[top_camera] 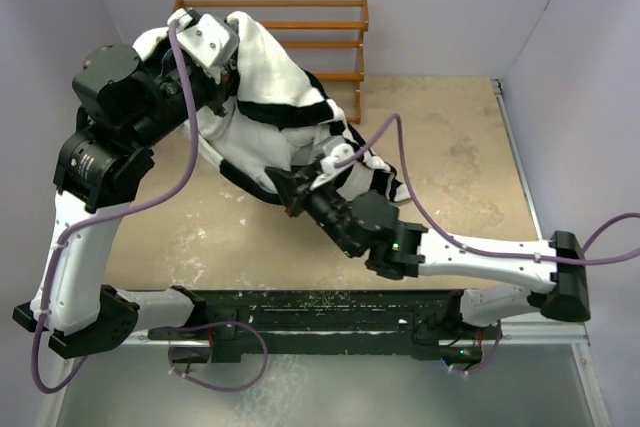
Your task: Remove the pillowcase from the pillow
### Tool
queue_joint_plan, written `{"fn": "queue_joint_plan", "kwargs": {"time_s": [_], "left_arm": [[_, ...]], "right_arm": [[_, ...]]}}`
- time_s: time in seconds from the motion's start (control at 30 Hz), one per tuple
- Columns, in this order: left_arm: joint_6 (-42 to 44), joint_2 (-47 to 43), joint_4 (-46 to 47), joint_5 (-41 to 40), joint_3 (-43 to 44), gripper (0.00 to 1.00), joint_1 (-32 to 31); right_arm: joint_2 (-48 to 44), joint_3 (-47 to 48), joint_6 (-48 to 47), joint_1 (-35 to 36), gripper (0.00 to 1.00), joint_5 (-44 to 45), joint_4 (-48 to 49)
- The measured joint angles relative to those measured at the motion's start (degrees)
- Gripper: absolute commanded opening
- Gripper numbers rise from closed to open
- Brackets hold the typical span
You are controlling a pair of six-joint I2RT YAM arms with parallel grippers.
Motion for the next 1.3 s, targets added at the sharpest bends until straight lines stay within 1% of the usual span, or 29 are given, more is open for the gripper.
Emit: {"fn": "queue_joint_plan", "kwargs": {"time_s": [0.17,0.47,0.57,0.6,0.67,0.73,0.8,0.87,0.93,1.0,1.1,1.13,1.2,1.3], "left_arm": [[1.8,1.4,1.5,-4.1,0.2,0.0,-0.9],[4.8,3.3,6.5,-12.2,-0.4,0.0,-1.0],[4.8,4.1,5.3,-11.5,0.4,0.07,-1.0],[4.7,4.6,4.5,-10.8,1.3,0.1,-1.0],[4.2,6.0,2.3,-7.6,3.5,0.17,-0.7],[3.2,6.4,1.4,-4.3,3.7,0.18,-0.4],[2.5,6.4,0.5,-2.2,3.7,0.16,-0.1],[2.2,6.4,-0.4,-1.9,3.7,0.11,0.2],[2.6,6.5,-0.9,-3.3,3.7,0.06,0.2],[3.3,6.6,-0.8,-5.6,3.3,0.02,0.3],[4.3,6.2,1.2,-7.0,0.5,0.0,2.2],[4.3,5.8,1.7,-6.8,-0.6,0.0,5.4],[4.2,5.8,2.6,-5.9,-2.3,0.0,9.2],[3.1,5.8,3.5,-1.8,-5.0,0.01,14.1]], "right_arm": [[-8.9,-9.2,0.6,0.3,0.0,0.2,3.2],[-18.2,-19.3,2.8,2.5,0.0,0.7,3.6],[-20.0,-20.3,3.0,2.9,0.0,0.7,2.6],[-20.0,-20.3,3.0,3.0,0.0,0.6,2.4],[-19.0,-19.8,2.9,3.3,0.0,0.4,2.0],[-16.8,-18.1,2.3,3.8,0.0,0.1,1.4],[-13.8,-15.9,1.2,4.4,0.0,-0.7,0.6],[-11.8,-14.4,0.4,4.9,0.0,-1.1,-0.1],[-12.2,-14.3,0.5,5.0,0.0,-1.1,-0.8],[-14.6,-14.6,0.7,5.0,0.0,-0.9,-1.6],[-22.6,-16.5,0.6,4.4,0.0,2.0,-3.3],[-25.8,-16.7,0.6,3.5,0.0,3.6,-4.5],[-30.8,-16.7,0.9,1.0,0.0,6.3,-7.0],[-35.0,-16.7,2.6,-3.2,0.0,7.4,-10.9]]}}
